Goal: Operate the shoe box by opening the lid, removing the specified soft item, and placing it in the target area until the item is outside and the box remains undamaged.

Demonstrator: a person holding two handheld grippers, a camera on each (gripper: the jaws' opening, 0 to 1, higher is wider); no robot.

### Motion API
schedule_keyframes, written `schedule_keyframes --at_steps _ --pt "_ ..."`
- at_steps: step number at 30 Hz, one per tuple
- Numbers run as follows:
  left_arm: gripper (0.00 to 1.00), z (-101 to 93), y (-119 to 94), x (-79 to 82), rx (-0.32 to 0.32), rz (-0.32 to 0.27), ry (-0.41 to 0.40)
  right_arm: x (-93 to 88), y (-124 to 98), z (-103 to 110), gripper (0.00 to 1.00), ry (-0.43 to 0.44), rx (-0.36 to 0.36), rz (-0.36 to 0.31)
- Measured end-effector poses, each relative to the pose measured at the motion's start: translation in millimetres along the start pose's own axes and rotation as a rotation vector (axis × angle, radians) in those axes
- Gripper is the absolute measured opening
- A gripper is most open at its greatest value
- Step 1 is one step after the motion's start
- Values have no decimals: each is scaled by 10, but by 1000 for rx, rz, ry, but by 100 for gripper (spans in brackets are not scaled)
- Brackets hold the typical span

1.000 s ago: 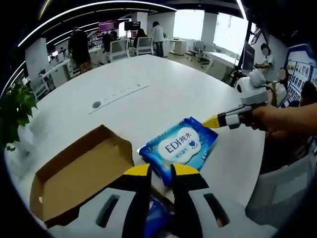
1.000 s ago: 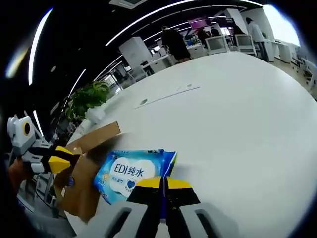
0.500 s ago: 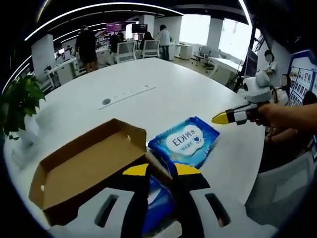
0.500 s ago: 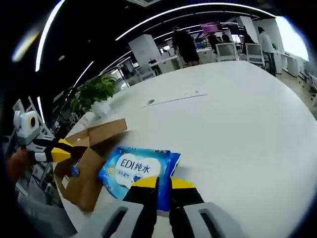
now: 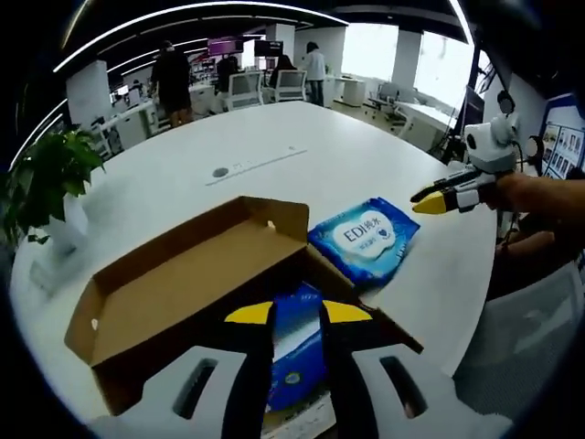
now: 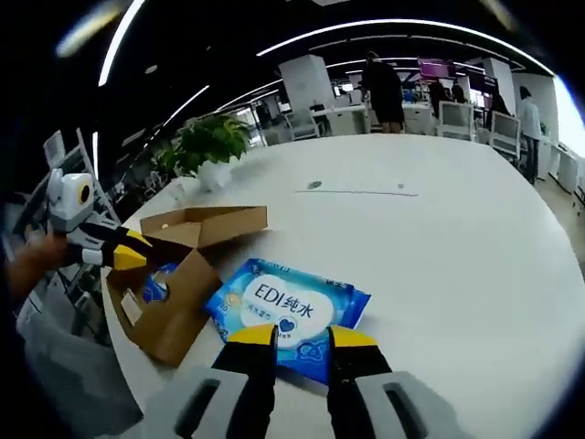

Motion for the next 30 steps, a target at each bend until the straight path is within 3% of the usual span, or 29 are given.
schedule_keyframes --at_steps 16,30 --pt "20 281 -70 -342 23 72 69 204 49 502 25 -170 91 -32" --pt "18 414 56 -436 3 76 118 341 162 1015 27 -286 175 -50"
Point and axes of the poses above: the point that each gripper's makers call its tool centre point, and the gripper's own axes: y roughly forward along the fingers, z roughly to its left, x roughly out of its top, the point moved 3 cm from there along -y, roughly backward along the fingers, and after that the axes turned 11 degrees about -x, right-handed, at the moved point
